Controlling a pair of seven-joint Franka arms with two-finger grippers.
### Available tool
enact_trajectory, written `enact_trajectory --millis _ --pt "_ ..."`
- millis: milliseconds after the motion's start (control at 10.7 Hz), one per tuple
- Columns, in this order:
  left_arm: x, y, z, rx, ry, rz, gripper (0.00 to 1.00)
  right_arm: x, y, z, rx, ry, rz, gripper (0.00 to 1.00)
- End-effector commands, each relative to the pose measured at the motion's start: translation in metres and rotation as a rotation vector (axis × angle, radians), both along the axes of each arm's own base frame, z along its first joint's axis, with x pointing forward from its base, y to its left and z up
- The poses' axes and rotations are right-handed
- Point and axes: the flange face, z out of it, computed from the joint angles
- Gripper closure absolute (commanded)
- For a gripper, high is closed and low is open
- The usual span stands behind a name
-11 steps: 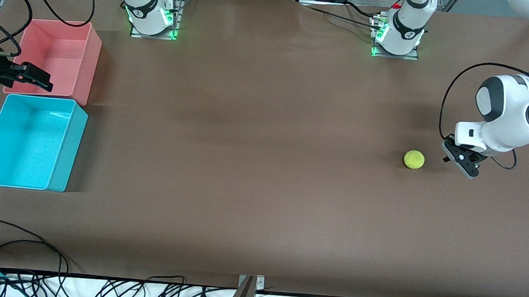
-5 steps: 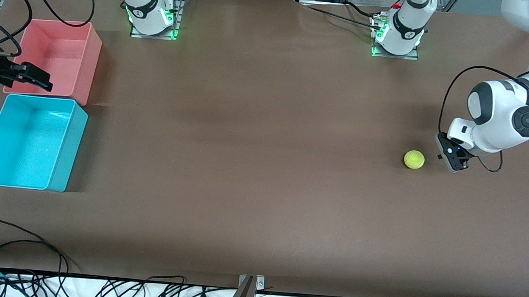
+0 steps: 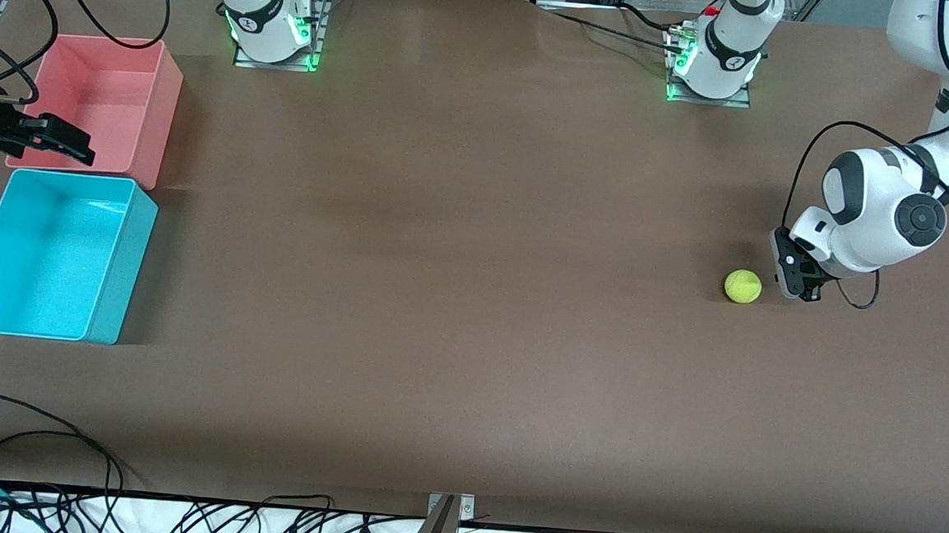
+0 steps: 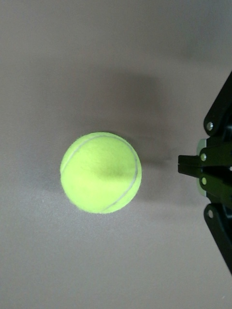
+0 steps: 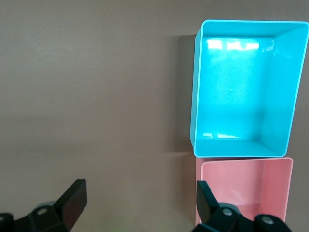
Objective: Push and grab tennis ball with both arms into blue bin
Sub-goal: 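Push the tennis ball with the left gripper toward the right gripper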
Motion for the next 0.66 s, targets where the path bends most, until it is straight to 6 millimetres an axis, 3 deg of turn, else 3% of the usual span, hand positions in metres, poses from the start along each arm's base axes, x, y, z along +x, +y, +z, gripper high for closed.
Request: enact_trajectory --millis 0,281,562 --pt "0.0 0.005 -0.015 0.0 -0.031 -0.073 1.0 0.004 -0.003 0.004 0.014 0.0 0.003 0.0" --pt "-0.002 0.002 -0.023 -0.005 -0.037 -0.066 1.0 0.004 -0.003 0.004 0.014 -0.002 0.008 0.0" --pt "0.002 -0.014 -0.023 -0.019 -0.043 -0.057 1.0 0.006 -0.005 0.0 0.016 0.006 0.008 0.0"
